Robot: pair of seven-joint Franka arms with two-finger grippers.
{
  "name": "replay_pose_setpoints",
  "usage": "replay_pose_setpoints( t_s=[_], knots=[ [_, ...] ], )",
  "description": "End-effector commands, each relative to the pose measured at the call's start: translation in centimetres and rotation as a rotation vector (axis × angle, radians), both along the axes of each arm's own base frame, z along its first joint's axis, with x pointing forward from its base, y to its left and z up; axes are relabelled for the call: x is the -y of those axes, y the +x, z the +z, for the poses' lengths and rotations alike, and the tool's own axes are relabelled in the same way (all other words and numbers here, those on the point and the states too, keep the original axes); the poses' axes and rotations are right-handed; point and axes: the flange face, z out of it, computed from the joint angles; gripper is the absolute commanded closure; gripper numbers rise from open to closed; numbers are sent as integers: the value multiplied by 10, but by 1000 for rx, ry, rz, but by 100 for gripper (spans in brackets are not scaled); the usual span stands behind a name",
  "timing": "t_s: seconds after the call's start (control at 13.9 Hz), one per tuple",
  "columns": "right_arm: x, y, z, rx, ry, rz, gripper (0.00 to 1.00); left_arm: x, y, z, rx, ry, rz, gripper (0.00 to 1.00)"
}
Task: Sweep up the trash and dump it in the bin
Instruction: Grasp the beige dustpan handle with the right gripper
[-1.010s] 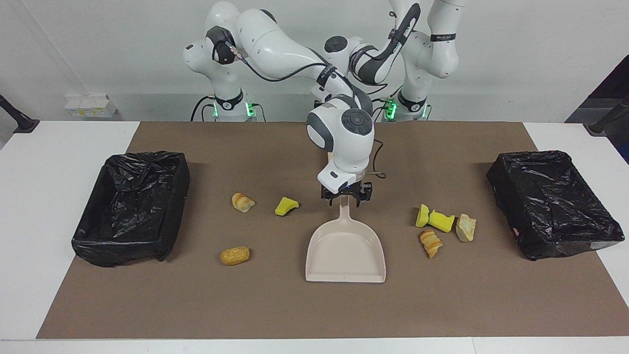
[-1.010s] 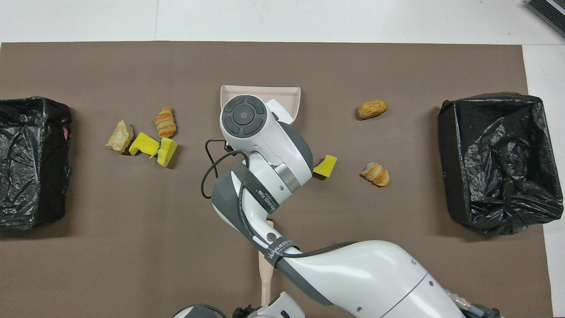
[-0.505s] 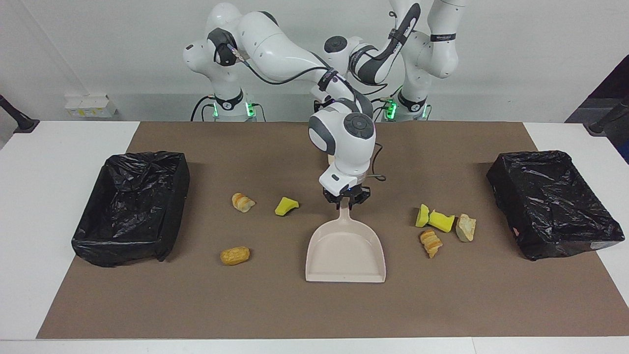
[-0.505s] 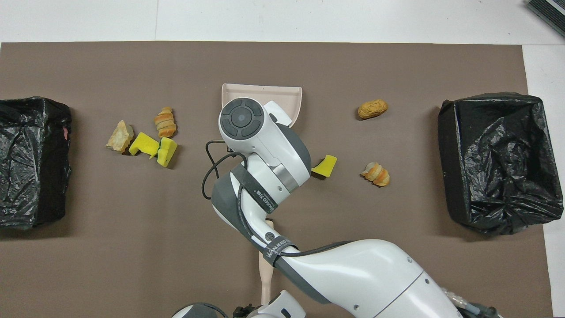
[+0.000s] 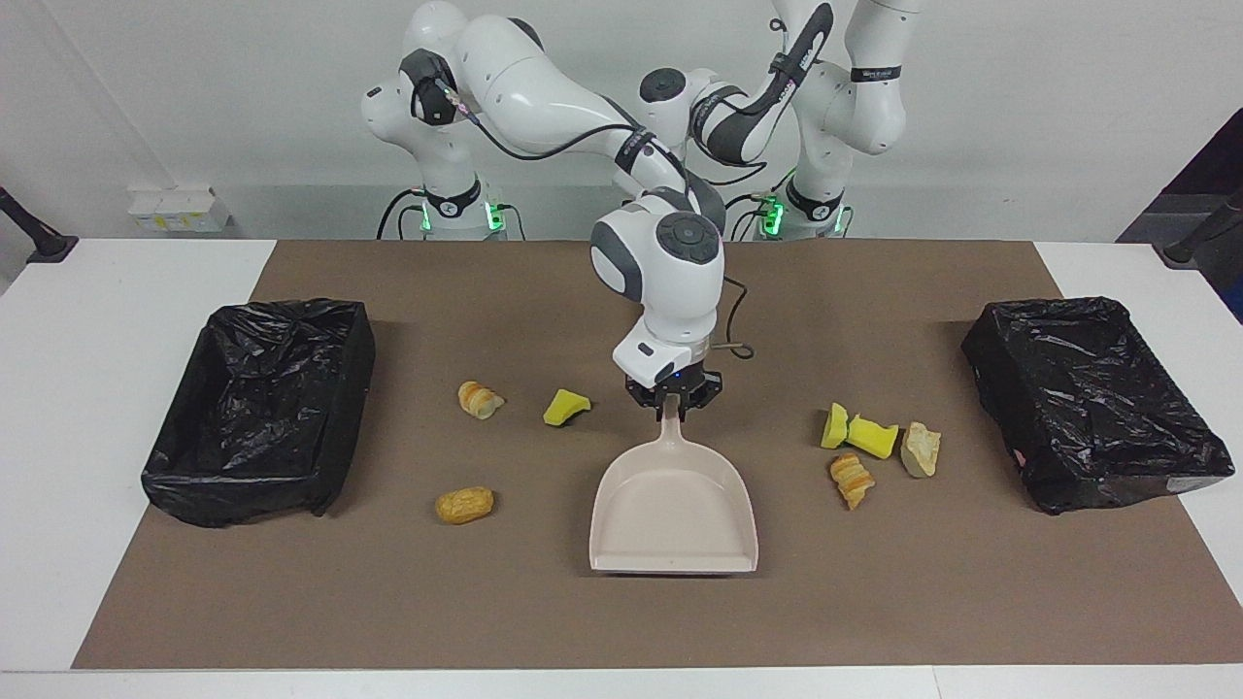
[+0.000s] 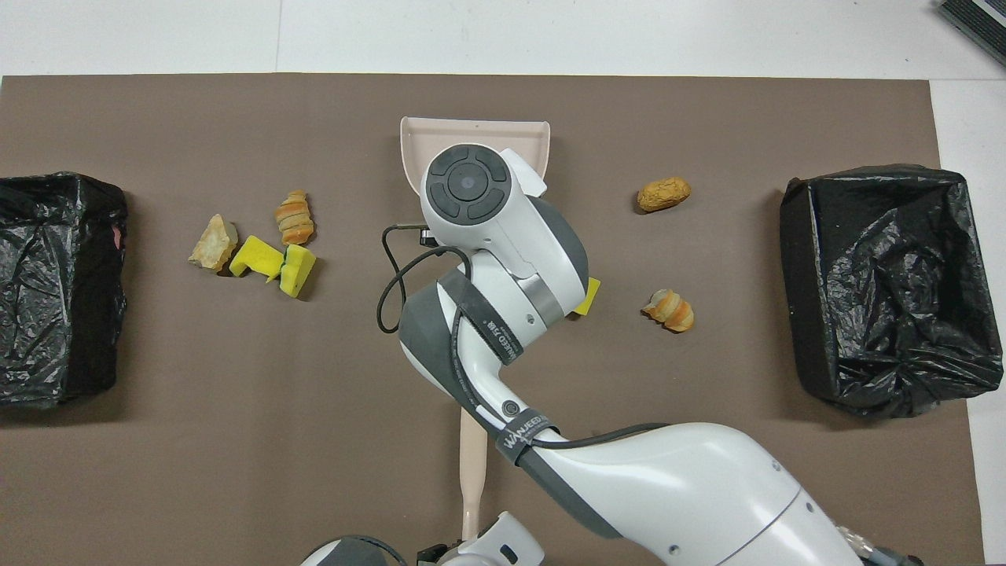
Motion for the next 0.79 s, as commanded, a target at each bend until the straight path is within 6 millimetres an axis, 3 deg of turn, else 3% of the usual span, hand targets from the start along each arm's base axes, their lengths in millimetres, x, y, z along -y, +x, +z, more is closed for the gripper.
replay_pose_setpoints(
  t_s=[0.0, 0.14, 0.36, 0.58, 0.72],
  knots=[
    [6, -19, 2, -2, -15, 125, 100, -6, 5, 10, -9, 7, -14, 100],
    [11, -21, 2, 11, -21, 255, 100, -13, 14, 13, -16, 17, -9, 100],
    [24, -14, 0, 8, -37, 480, 100, -29, 31, 40, -24, 23, -11, 100],
    [39, -6, -3, 8, -77, 706, 100, -64, 39, 64, -77, 78, -39, 100],
    [49, -1, -6, -2, -101, 885, 100, -98, 46, 92, -104, 91, -45, 100]
  ],
)
